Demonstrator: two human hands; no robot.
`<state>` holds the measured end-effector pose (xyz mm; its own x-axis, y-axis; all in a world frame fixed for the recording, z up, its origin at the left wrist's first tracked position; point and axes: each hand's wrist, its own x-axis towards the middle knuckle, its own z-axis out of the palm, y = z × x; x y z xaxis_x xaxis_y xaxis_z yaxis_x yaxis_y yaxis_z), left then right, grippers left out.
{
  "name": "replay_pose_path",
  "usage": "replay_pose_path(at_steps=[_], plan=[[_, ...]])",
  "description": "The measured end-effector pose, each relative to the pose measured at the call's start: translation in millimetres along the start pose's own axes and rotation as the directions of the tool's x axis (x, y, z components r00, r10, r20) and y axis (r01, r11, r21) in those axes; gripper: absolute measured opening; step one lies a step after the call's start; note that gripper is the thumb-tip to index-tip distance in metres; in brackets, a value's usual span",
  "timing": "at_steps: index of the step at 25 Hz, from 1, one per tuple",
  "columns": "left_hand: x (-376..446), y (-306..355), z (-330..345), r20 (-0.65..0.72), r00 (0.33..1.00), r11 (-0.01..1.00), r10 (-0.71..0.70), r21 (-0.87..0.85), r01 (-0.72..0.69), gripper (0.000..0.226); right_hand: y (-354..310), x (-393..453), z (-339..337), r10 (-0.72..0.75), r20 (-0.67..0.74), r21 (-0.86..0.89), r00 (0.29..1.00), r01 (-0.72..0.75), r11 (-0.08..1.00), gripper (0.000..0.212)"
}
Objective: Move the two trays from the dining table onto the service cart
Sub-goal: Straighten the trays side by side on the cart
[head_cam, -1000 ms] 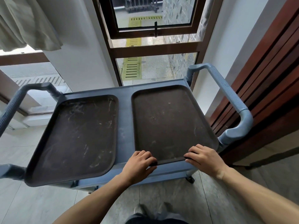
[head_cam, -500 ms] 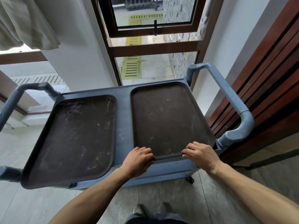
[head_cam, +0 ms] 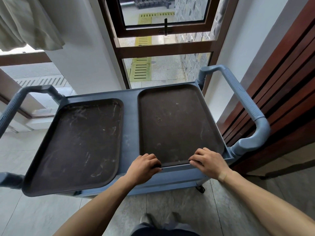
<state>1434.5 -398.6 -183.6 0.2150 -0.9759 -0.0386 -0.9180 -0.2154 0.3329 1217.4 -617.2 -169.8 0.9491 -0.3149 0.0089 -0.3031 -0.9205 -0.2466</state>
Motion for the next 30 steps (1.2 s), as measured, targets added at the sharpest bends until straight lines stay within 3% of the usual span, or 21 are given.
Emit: replay_pose_path(at_steps=[9, 17, 25, 30], plan=[[-5, 9, 2, 0.034, 0.999, 0.996, 0.015, 0.087, -0.017, 0.031, -3, -9, 1, 0.061, 0.067, 0.033, 0.996, -0.064, 0.997, 0.037], [-4, 10, 1, 0.057, 0.998, 0.994, 0.017, 0.107, -0.023, 0.03, -5, -6, 0, 0.047, 0.04, 0.007, 0.998, -0.047, 0.999, 0.027], [-6, 9, 3, 0.103, 0.994, 0.996, -0.028, 0.083, 0.019, 0.056, -17, -1, -3, 0.129, 0.085, -0.017, 0.988, -0.128, 0.992, 0.047], [-18, 7, -1, 0.059, 0.998, 1.0, -0.007, 0.007, 0.006, 0.056, -26, 12, -4, 0.195, 0.114, -0.049, 0.974, -0.19, 0.98, 0.068]])
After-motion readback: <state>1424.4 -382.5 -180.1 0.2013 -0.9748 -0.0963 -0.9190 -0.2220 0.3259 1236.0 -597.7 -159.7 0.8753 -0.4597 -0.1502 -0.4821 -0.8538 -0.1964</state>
